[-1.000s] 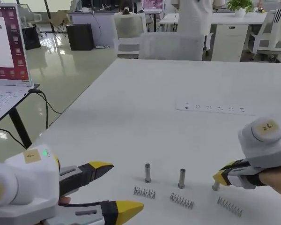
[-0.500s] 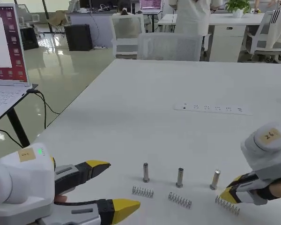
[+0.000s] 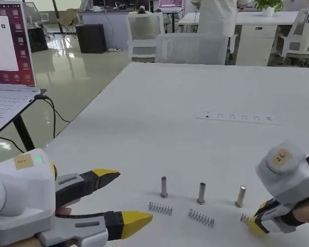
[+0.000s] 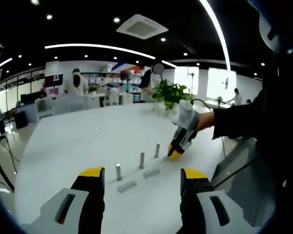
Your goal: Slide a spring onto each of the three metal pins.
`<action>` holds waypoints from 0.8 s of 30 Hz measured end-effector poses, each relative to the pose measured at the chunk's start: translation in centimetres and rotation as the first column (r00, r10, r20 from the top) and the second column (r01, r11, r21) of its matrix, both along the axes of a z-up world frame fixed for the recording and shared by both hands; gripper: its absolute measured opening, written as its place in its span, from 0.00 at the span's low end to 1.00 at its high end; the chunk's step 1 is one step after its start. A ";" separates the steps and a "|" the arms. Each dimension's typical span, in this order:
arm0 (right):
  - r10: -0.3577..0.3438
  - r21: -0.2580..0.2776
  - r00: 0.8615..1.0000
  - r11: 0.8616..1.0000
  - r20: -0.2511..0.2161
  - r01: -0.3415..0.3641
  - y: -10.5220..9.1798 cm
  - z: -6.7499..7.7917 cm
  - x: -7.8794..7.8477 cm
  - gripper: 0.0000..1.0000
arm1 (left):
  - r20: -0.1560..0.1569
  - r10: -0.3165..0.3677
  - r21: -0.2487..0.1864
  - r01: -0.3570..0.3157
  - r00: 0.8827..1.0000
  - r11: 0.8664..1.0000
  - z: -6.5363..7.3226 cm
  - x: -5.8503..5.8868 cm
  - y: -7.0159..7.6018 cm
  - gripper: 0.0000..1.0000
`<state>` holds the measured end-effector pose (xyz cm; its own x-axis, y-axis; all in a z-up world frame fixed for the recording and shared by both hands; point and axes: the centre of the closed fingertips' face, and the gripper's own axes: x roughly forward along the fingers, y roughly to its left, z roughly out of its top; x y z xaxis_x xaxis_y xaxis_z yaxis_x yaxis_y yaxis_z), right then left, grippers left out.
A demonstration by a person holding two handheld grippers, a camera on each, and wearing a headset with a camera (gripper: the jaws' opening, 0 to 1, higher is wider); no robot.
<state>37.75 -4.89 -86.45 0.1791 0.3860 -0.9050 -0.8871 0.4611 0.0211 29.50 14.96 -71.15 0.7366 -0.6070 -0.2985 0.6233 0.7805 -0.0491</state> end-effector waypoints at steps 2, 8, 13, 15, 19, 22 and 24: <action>0.002 -0.004 1.000 1.000 -0.003 -0.002 -0.1 -0.2 -0.1 0.11 | -0.001 -0.003 0.000 0.003 1.000 1.000 0.0 0.1 -0.2 0.58; 0.043 -0.034 0.999 0.999 0.034 -0.041 -0.1 -0.1 0.0 0.08 | -0.003 -0.021 0.006 0.021 1.000 1.000 0.2 0.0 -0.8 0.58; 0.012 0.035 1.000 0.999 0.006 -0.013 0.5 1.1 -0.6 0.08 | 0.006 -0.040 0.010 0.040 0.999 0.999 0.9 -0.1 -1.1 0.57; -0.007 0.119 0.999 0.993 -0.035 0.011 1.3 2.3 -1.3 0.08 | 0.009 -0.048 -0.001 0.048 0.999 0.999 1.3 -0.2 -1.3 0.56; -0.025 0.246 0.999 0.969 -0.037 0.034 2.2 5.2 -1.8 0.07 | 0.021 -0.066 -0.019 0.066 0.998 0.998 2.3 -0.2 -1.8 0.54; -0.034 0.344 0.999 0.938 -0.030 0.042 3.1 7.5 -2.2 0.07 | 0.029 -0.084 -0.046 0.085 0.996 0.995 3.2 -0.3 -2.2 0.51; -0.032 0.385 0.999 0.922 -0.020 0.037 3.6 8.7 -2.4 0.07 | 0.036 -0.096 -0.061 0.098 0.995 0.993 3.9 -0.3 -2.6 0.50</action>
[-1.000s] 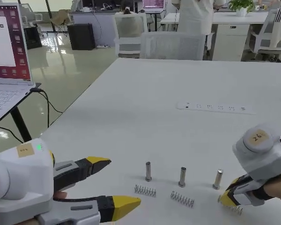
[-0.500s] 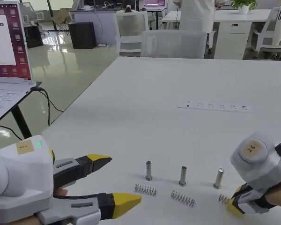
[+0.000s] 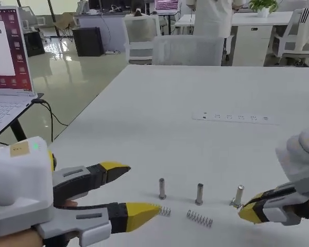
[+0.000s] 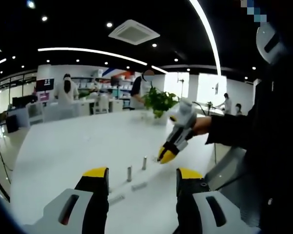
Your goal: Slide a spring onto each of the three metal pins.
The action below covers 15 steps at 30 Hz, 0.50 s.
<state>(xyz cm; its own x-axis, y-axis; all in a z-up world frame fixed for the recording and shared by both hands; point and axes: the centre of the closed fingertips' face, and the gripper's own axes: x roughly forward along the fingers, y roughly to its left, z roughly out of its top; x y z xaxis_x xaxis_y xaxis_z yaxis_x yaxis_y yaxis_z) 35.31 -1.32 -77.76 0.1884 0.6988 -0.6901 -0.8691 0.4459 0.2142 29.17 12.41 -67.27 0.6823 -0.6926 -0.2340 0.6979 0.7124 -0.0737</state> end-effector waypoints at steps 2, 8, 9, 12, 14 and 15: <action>0.005 0.040 1.000 0.999 0.021 -0.006 0.6 1.5 -0.3 0.07 | 0.000 -0.018 -0.030 0.018 1.000 0.999 0.8 0.0 -0.4 0.47; 0.057 0.112 0.993 0.991 0.104 -0.069 2.8 5.4 -1.5 0.07 | 0.000 -0.066 -0.072 0.066 0.998 0.995 2.4 0.4 -1.5 0.36; 0.066 0.115 0.991 0.990 0.121 -0.080 3.1 5.8 -1.6 0.07 | -0.001 -0.075 -0.070 0.075 0.997 0.995 2.5 0.4 -1.7 0.34; 0.083 0.134 0.986 0.986 0.144 -0.103 4.1 7.0 -2.0 0.07 | -0.001 -0.101 -0.076 0.101 0.995 0.992 2.9 0.7 -2.5 0.31; 0.101 0.144 0.982 0.982 0.160 -0.124 4.7 7.7 -2.4 0.07 | -0.004 -0.114 -0.074 0.113 0.993 0.991 2.8 0.9 -3.1 0.31; 0.115 0.141 0.979 0.980 0.169 -0.139 5.0 8.0 -2.7 0.07 | -0.006 -0.119 -0.073 0.118 0.993 0.990 2.8 1.1 -3.4 0.30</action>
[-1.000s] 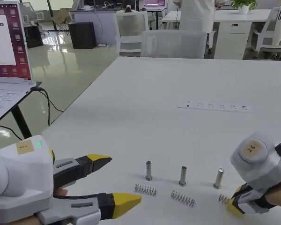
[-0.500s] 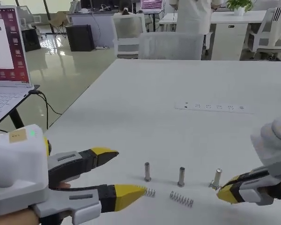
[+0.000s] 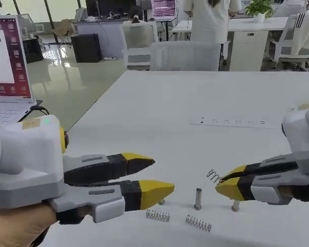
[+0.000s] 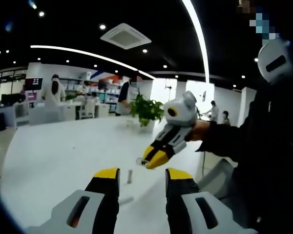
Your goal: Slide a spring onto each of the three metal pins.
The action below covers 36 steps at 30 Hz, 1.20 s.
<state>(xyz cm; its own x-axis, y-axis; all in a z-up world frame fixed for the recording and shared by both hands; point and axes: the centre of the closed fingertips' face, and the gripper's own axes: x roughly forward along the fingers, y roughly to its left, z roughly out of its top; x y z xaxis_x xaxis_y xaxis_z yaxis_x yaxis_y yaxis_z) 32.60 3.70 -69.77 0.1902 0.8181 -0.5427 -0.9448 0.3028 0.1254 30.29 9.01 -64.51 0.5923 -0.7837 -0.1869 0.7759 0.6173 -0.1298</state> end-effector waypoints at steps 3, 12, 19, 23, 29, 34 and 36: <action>0.043 -0.014 0.999 0.999 0.029 -0.043 0.7 0.5 -0.7 0.07 | -0.011 -0.023 0.011 0.023 1.000 1.000 -0.5 0.2 -0.8 0.29; 0.193 -0.091 0.976 0.979 0.102 -0.184 1.8 1.3 -2.7 0.07 | -0.046 -0.085 0.051 0.087 0.995 0.995 -1.9 -0.1 -1.9 0.26; 0.308 -0.184 0.942 0.942 0.137 -0.281 2.4 1.1 -3.8 0.07 | -0.057 -0.145 0.063 0.148 0.988 0.987 -2.2 -0.7 -2.6 0.17; 0.351 -0.208 0.925 0.925 0.146 -0.318 2.7 1.1 -4.3 0.07 | -0.071 -0.167 0.069 0.172 0.983 0.983 -2.5 -0.9 -3.1 0.12; 0.392 -0.234 0.906 0.907 0.160 -0.351 2.7 0.8 -4.7 0.07 | -0.097 -0.182 0.059 0.188 0.979 0.980 -3.0 -1.2 -3.3 0.06; 0.434 -0.258 0.882 0.887 0.184 -0.382 2.5 0.4 -5.0 0.07 | -0.126 -0.193 0.041 0.200 0.973 0.979 -3.3 -1.5 -3.5 0.04; 0.442 -0.263 0.878 0.883 0.186 -0.389 2.5 0.3 -5.1 0.08 | -0.142 -0.200 0.030 0.206 0.969 0.978 -3.5 -1.7 -3.7 0.04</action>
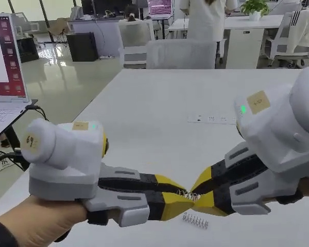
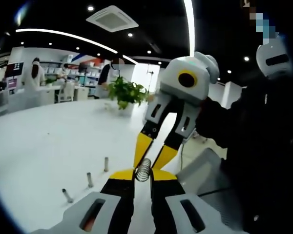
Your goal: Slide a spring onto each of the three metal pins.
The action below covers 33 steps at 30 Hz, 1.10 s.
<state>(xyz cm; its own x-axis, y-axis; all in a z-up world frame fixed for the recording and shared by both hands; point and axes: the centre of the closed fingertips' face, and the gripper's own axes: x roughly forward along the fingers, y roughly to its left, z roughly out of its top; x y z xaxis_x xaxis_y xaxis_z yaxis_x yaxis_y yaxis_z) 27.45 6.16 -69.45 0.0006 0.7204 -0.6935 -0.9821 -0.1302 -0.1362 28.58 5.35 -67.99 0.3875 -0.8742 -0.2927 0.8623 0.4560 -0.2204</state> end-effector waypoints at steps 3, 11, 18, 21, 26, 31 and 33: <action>0.003 -0.005 1.000 1.000 -0.001 -0.003 -0.2 -0.2 -0.1 0.08 | -0.014 -0.011 -0.013 0.011 1.000 1.000 0.0 -0.2 -0.1 0.03; 0.001 0.009 1.000 1.000 -0.023 -0.001 -0.2 -0.2 -0.3 0.08 | -0.043 -0.014 -0.034 0.012 0.999 0.999 -0.1 -0.5 -0.1 0.02; -0.005 0.001 0.999 1.000 -0.034 0.005 -0.2 -0.8 -0.2 0.12 | -0.045 -0.016 -0.072 0.013 0.999 0.997 0.6 -0.8 0.0 0.02; -0.013 0.002 0.999 1.000 -0.050 0.013 -0.4 -1.2 -0.1 0.12 | -0.040 -0.022 -0.084 0.019 0.999 0.996 0.9 -1.0 -0.1 0.02; -0.025 0.010 0.997 1.000 -0.068 0.026 -0.5 -1.4 0.0 0.11 | -0.036 -0.018 -0.150 0.012 0.999 0.989 2.0 -1.0 -0.1 0.02; -0.037 0.028 0.997 0.999 -0.073 0.039 -0.5 -0.9 0.2 0.09 | -0.037 -0.011 -0.164 0.005 0.999 0.986 2.1 -0.8 0.0 0.02; -0.042 0.039 0.996 0.998 -0.076 0.045 -0.5 -0.5 0.2 0.09 | -0.036 -0.008 -0.169 0.002 0.999 0.986 2.1 -0.8 0.1 0.02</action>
<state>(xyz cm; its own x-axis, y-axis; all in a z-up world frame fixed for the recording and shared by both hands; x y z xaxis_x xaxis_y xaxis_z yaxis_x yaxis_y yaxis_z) 27.69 5.61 -69.98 -0.0189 0.7483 -0.6631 -0.9944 -0.0833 -0.0656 27.79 5.46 -65.87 0.3744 -0.9143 -0.1546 0.8544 0.4049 -0.3256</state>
